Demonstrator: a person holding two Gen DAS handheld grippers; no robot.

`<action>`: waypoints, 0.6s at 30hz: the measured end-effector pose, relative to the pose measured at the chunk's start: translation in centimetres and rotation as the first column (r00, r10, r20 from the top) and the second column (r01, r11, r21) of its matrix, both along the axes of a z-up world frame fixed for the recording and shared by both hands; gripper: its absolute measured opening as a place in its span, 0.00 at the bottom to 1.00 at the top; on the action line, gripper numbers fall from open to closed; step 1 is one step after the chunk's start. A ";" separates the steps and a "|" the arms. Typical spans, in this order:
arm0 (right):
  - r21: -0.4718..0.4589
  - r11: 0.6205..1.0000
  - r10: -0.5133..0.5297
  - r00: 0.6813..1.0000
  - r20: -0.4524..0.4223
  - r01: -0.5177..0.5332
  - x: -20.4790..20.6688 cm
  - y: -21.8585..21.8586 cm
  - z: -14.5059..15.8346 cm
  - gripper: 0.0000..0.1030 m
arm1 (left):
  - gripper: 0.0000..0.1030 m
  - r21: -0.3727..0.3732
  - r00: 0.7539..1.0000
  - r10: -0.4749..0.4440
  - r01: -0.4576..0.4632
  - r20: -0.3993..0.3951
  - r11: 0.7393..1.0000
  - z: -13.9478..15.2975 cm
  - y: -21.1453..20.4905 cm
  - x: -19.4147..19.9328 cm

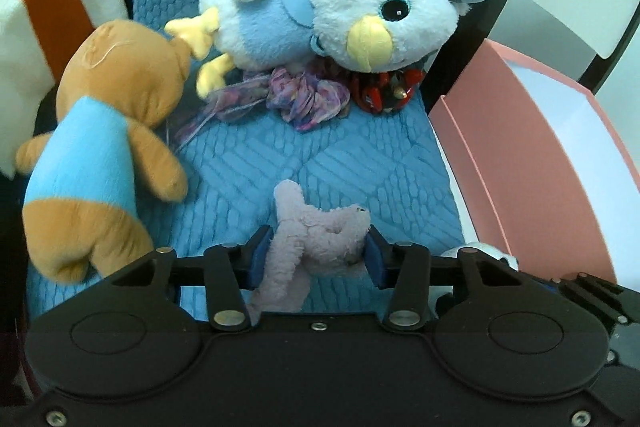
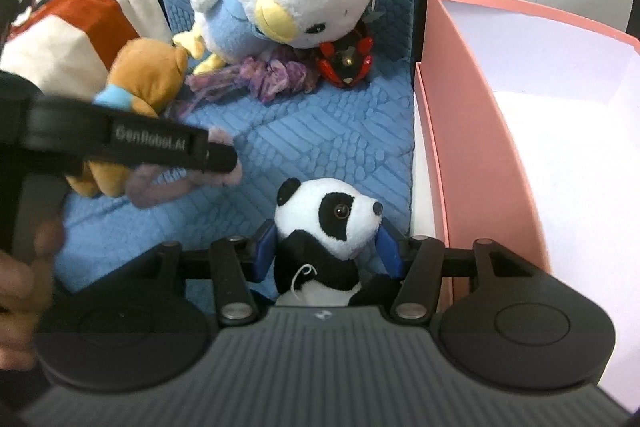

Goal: Organize objects
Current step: 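Lift the panda with the right gripper while the left gripper grasps the pink plush clip, then carry the panda into the pink box and open the right gripper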

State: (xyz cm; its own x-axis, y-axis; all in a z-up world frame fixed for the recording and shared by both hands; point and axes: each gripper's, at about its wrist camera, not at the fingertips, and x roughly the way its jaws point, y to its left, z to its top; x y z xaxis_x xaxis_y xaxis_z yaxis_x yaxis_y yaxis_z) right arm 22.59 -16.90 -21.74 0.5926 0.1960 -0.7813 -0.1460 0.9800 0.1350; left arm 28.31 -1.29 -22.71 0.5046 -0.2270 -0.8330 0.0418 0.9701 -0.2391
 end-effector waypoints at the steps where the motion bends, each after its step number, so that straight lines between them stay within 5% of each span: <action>1: 0.004 1.000 -0.001 1.000 0.001 0.001 -0.2 0.0 0.3 0.54 | 0.44 -0.008 1.000 0.003 -0.003 0.000 1.000 0.1 0.1 -0.3; 12: 0.048 0.999 -0.015 0.999 0.029 0.014 -2.4 -2.2 5.3 0.54 | 0.44 -0.093 0.997 0.062 -0.058 0.038 0.994 3.7 0.9 -4.4; 18: 0.080 0.997 -0.027 0.999 0.047 0.023 -3.0 -3.7 8.5 0.54 | 0.44 -0.072 0.993 0.053 -0.046 0.101 0.996 8.1 0.0 -5.6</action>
State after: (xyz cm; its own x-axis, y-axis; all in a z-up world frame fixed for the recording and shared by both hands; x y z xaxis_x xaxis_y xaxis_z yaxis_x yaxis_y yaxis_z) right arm 19.54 -20.56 -13.21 0.6348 0.2409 -0.7341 -0.1298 0.9699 0.2061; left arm 22.70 -1.24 -14.61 0.5986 -0.2548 -0.7594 0.0215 0.9528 -0.3028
